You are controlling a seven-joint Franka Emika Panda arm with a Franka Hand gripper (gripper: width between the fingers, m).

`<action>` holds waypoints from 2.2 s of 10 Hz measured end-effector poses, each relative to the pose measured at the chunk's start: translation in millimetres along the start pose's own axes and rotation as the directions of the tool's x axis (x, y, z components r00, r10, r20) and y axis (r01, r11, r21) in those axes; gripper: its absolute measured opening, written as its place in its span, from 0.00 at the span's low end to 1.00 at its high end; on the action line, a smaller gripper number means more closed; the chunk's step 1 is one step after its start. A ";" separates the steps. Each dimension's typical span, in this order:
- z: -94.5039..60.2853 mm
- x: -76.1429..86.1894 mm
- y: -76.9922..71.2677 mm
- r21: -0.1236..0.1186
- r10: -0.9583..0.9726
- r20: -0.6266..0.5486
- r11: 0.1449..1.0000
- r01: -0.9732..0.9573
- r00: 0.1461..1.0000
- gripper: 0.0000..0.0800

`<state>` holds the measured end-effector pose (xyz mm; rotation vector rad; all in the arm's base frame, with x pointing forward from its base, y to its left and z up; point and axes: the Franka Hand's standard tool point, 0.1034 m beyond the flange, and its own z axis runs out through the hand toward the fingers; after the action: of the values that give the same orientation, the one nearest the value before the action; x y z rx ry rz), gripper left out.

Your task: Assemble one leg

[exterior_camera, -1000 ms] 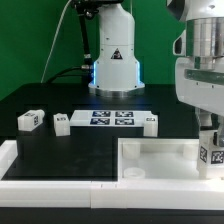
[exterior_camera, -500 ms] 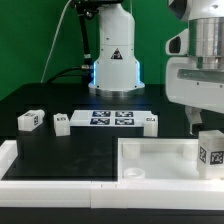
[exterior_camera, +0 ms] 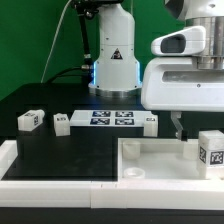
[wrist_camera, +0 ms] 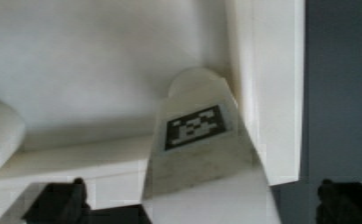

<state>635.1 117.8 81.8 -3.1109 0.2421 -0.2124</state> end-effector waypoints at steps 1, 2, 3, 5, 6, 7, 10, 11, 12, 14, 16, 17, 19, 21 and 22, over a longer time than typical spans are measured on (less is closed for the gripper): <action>0.0 0.7 1.5 -0.001 -0.146 -0.001 0.989 0.146 0.989 0.81; -0.2 1.1 0.9 -0.009 -0.285 -0.003 0.958 0.285 0.958 0.81; 0.0 0.7 0.0 -0.016 -0.335 -0.001 0.942 0.335 0.942 0.81; 0.0 1.1 1.2 -0.017 -0.314 -0.002 0.949 0.314 0.949 0.80; 0.0 1.1 1.3 -0.017 -0.291 -0.002 0.957 0.291 0.957 0.58; 0.0 1.1 1.3 -0.017 -0.291 -0.002 0.957 0.291 0.957 0.36; 0.0 1.3 1.9 -0.014 -0.007 -0.006 1.000 0.007 1.000 0.36; 0.0 0.8 1.1 -0.014 0.108 -0.008 0.994 -0.108 0.994 0.36; -0.1 0.5 2.5 -0.019 0.247 -0.009 0.969 -0.247 0.969 0.36; -0.8 -0.2 18.6 -0.048 0.505 -0.027 0.861 -0.506 0.863 0.36; -1.6 -1.2 28.5 -0.071 0.617 -0.040 0.783 -0.618 0.786 0.38; -2.1 -2.6 35.1 -0.088 0.670 -0.044 0.737 -0.670 0.741 0.38; -1.9 -2.8 37.4 -0.093 0.669 -0.044 0.736 -0.670 0.742 0.50; -1.9 -2.8 37.4 -0.093 0.669 -0.044 0.736 -0.670 0.742 0.67; -1.9 -2.8 37.4 -0.093 0.669 -0.044 0.736 -0.670 0.742 0.79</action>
Offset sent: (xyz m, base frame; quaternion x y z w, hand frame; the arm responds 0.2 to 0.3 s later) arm 0.0000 0.0000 0.0000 0.0000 0.0000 -0.0899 0.9960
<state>626.3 81.3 82.4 -2.8615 1.3785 -0.1925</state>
